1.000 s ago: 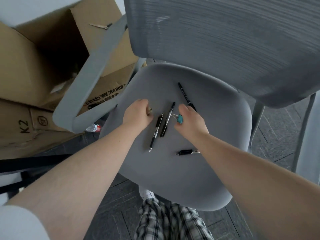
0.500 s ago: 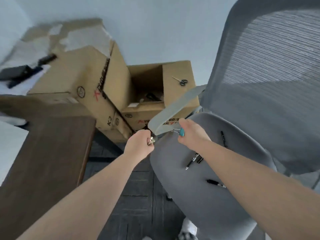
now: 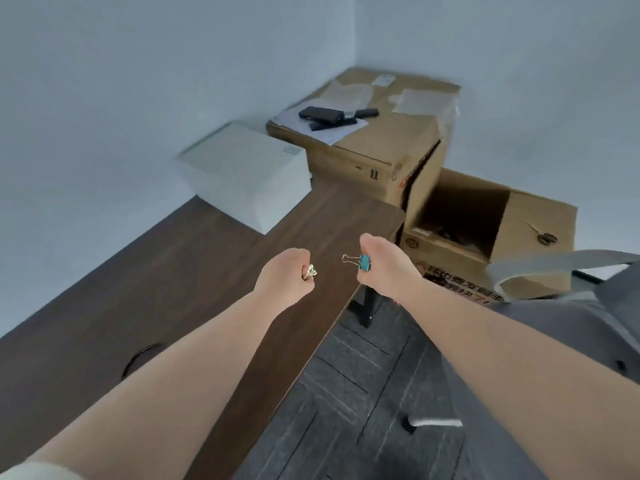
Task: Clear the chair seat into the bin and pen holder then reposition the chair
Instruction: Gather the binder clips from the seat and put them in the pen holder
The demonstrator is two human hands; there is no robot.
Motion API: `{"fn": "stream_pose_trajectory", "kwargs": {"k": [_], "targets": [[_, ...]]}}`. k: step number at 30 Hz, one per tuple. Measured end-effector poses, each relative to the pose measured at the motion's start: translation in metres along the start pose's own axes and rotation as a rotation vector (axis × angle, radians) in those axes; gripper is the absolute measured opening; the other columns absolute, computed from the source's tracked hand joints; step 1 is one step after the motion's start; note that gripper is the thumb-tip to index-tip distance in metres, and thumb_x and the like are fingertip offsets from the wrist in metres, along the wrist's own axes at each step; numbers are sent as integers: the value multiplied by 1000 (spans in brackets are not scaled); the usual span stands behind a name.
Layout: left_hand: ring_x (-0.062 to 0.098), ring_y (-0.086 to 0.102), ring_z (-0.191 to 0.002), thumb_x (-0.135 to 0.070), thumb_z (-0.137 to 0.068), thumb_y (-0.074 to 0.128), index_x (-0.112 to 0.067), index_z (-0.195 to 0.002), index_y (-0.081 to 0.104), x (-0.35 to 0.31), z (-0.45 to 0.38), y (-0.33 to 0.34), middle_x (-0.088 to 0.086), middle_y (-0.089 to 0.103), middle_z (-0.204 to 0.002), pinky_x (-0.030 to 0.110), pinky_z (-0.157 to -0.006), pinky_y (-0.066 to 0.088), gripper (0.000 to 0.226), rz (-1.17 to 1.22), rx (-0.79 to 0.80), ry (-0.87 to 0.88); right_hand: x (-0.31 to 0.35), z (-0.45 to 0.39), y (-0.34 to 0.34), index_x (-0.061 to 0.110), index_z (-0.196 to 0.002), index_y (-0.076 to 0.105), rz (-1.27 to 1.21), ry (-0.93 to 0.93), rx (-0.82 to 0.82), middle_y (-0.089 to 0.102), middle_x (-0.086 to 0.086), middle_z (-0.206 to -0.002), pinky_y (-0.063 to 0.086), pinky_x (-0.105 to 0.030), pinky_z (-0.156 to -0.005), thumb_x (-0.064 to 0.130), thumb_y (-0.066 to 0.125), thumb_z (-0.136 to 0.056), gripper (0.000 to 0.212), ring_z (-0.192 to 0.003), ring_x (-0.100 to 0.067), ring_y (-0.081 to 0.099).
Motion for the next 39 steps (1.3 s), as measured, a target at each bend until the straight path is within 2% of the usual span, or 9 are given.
{"fn": "stream_pose_trajectory", "kwargs": {"k": [2, 5, 7, 11, 15, 24, 28, 33, 39], "targets": [[24, 47, -72, -13, -82, 58, -24, -58, 26, 46, 29, -19, 0, 50, -81, 29, -63, 34, 41, 8, -24, -57, 55, -4, 23, 15, -91, 39, 8, -92, 34, 53, -6, -89, 44, -24, -59, 13, 66, -84, 28, -69, -17, 54], [23, 49, -73, -11, -81, 58, -20, -61, 31, 111, 75, -45, 4, 54, -82, 30, -64, 39, 35, 12, -43, -141, 129, -3, 58, 14, -97, 45, 3, -203, 61, 58, -7, -96, 56, -31, -75, 15, 68, -83, 27, -79, -21, 61], [24, 48, -72, -10, -79, 59, -17, -64, 35, 150, 105, -59, 3, 53, -79, 31, -63, 39, 29, 31, -50, -221, 173, 0, 78, 14, -97, 44, 8, -283, 86, 58, -7, -98, 57, -32, -81, 15, 68, -84, 28, -81, -21, 61], [30, 62, -74, -9, -76, 59, -14, -67, 42, 212, 161, -75, 7, 61, -82, 38, -65, 48, 20, 109, -59, -389, 242, 6, 114, 17, -92, 38, 44, -421, 161, 55, -6, -93, 53, -29, -82, 15, 68, -84, 31, -79, -17, 56], [31, 65, -76, -9, -75, 60, -13, -68, 44, 242, 193, -74, 10, 64, -86, 44, -69, 55, 18, 196, -54, -488, 285, 12, 147, 16, -92, 37, 105, -473, 291, 51, -5, -90, 50, -28, -75, 13, 69, -83, 33, -78, -17, 53], [32, 69, -77, -8, -76, 58, -18, -66, 40, 243, 190, -50, 10, 61, -89, 39, -64, 55, 22, 276, 37, -528, 301, 9, 182, 7, -102, 46, 189, -400, 422, 53, -9, -89, 53, -41, -77, 11, 68, -78, 33, -86, -27, 57], [32, 66, -83, -7, -76, 55, -14, -73, 44, 237, 182, -43, 6, 57, -88, 39, -69, 54, 14, 244, 96, -527, 298, 5, 181, 6, -100, 45, 191, -383, 425, 50, -7, -88, 50, -39, -74, 9, 67, -78, 31, -81, -24, 52], [28, 61, -82, -9, -77, 58, -15, -73, 43, 236, 178, -37, 4, 54, -87, 37, -70, 52, 17, 204, 146, -551, 298, 6, 183, 9, -93, 40, 199, -399, 453, 47, -4, -83, 44, -35, -66, 8, 65, -79, 28, -79, -23, 49], [25, 53, -87, -15, -78, 65, -12, -83, 46, 235, 179, -35, 8, 61, -97, 33, -71, 45, 21, 154, 153, -546, 300, 9, 190, 5, -105, 48, 207, -428, 493, 50, -7, -90, 53, -42, -78, 10, 65, -79, 32, -85, -24, 52]]}}
Point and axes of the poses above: each hand's wrist, its own z-axis away from the middle knuckle, its own y-axis out of the palm, x = y × z, the point moved 4 cm from there along -z, towards the middle knuckle
